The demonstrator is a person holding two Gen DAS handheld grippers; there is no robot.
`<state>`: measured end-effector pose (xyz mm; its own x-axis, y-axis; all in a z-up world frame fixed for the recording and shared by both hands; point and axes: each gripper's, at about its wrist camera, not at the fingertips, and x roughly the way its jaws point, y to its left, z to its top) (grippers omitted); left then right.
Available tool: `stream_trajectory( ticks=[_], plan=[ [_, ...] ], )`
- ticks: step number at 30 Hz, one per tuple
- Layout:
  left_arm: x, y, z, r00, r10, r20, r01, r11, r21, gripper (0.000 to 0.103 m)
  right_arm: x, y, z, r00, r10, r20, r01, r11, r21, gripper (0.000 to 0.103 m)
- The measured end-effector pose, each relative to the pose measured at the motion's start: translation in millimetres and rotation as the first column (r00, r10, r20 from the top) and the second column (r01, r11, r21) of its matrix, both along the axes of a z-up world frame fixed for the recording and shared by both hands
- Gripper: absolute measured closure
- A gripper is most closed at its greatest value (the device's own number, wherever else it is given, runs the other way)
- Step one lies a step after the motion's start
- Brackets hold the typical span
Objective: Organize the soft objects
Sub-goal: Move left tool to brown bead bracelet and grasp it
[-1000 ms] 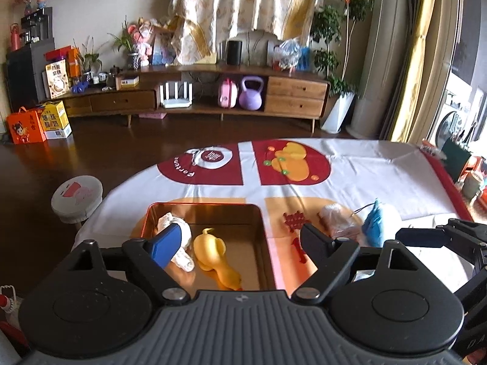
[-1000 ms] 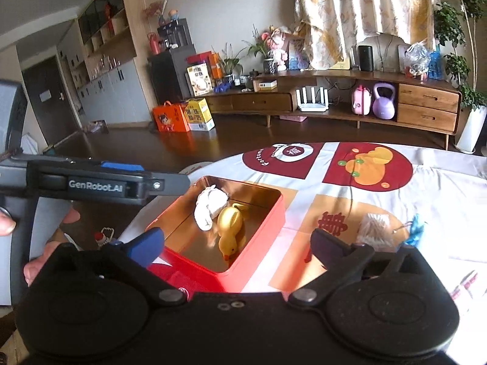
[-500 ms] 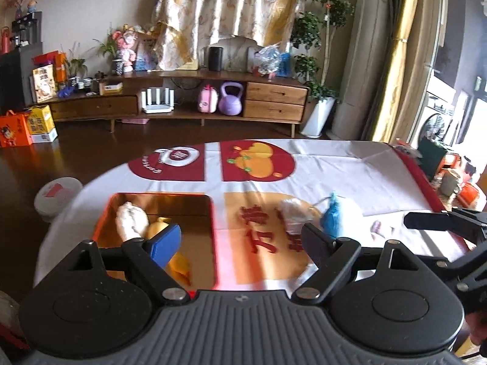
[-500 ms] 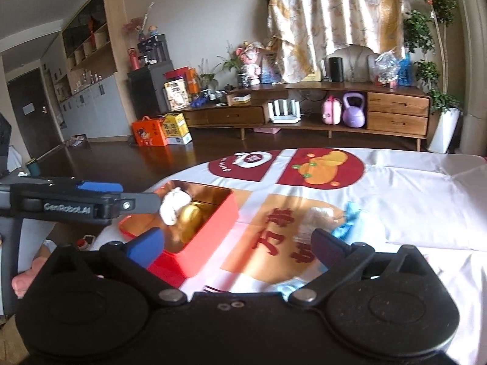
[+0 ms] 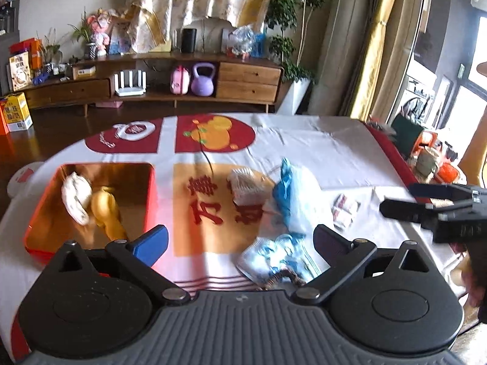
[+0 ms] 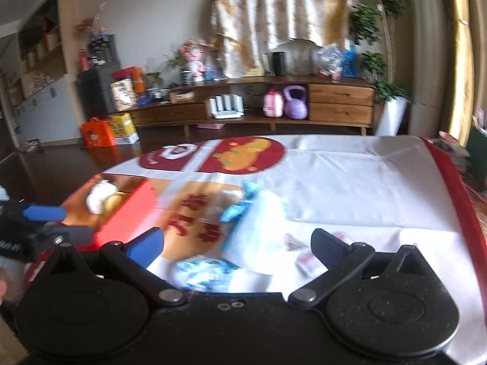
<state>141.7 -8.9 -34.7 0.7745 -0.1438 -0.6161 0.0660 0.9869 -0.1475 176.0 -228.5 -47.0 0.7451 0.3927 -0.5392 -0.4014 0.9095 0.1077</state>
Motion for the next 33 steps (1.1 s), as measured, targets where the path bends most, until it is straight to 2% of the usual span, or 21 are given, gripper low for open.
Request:
stream_trajectory(
  ticks=[9,16,21,27,33],
  plan=[
    [8.8,-18.8,-32.0,0.996,-0.003,-0.09,0.001,1.0,-0.028,0.001,30.7,-41.3,-30.1,0.992,-0.112,-0.06,0.11,0.993,-0.04,0.0],
    [16.1,-28.0,-50.7,0.992,-0.001,-0.123,0.001,1.0,0.005,0.001,62.0,-55.7,-55.9,0.981,-0.162,-0.109,0.155,0.986,-0.067,0.001],
    [21.1,-29.5,-64.6,0.99,-0.008,-0.143,0.006,1.0,-0.011,0.001,78.5,-51.3,-73.6,0.98,-0.146,-0.135,0.133,0.986,-0.1,0.003],
    [26.5,-35.0,-79.1,0.984,-0.009,-0.179,0.015,0.999,0.032,0.001,93.8,-51.1,-84.8,0.978,-0.135,-0.162,0.117,0.986,-0.115,0.003],
    [32.5,-38.7,-90.5,0.978,-0.026,-0.208,0.032,0.999,0.03,0.001,108.0,-49.7,-96.4,0.976,-0.111,-0.187,0.088,0.988,-0.126,0.003]
  ],
)
